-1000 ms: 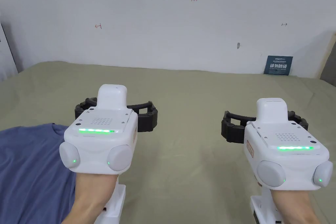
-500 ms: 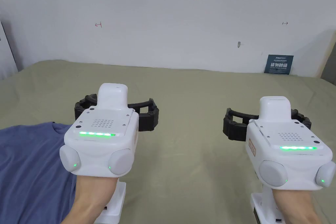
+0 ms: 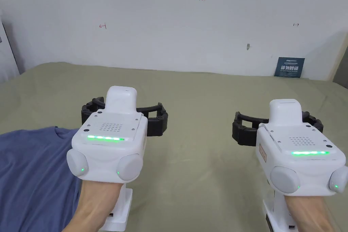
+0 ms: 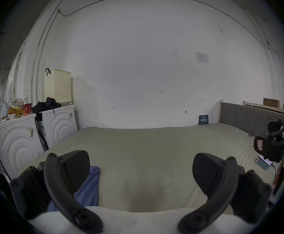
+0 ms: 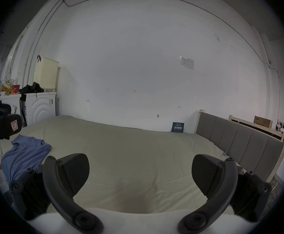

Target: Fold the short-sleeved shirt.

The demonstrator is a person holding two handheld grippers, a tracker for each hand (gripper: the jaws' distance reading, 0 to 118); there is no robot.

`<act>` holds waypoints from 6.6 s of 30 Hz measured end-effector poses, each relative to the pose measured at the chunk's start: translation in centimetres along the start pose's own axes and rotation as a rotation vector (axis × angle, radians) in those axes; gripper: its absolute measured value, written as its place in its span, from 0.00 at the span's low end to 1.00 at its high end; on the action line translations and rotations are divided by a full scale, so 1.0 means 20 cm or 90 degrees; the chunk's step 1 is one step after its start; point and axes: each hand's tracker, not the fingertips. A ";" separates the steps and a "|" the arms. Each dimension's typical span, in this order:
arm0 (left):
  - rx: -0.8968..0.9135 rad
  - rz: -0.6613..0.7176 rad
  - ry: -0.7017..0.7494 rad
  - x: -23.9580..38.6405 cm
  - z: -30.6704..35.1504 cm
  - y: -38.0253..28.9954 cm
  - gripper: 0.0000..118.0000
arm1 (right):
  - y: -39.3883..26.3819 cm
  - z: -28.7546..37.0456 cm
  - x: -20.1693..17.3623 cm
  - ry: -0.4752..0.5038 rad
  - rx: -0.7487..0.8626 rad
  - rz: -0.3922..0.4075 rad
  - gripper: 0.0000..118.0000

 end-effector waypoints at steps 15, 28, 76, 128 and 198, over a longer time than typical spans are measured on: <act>-0.029 -0.007 0.003 -0.02 -0.01 0.00 1.00 | 0.00 0.01 -0.04 0.007 0.008 0.006 1.00; -0.062 0.066 -0.040 -0.10 -0.03 -0.02 0.01 | -0.01 0.01 0.03 -0.015 -0.012 -0.096 0.01; -0.115 0.089 0.373 -1.40 0.56 -0.12 0.01 | 0.16 -0.13 -1.45 0.420 -0.040 -0.013 0.01; -0.515 0.132 0.160 -1.30 -0.80 -0.54 0.02 | -0.34 -0.28 -0.83 0.315 -0.233 -0.007 0.01; -0.225 0.079 -0.027 -0.27 0.01 -0.32 0.00 | -0.33 -0.07 0.14 0.036 -0.158 -0.074 0.01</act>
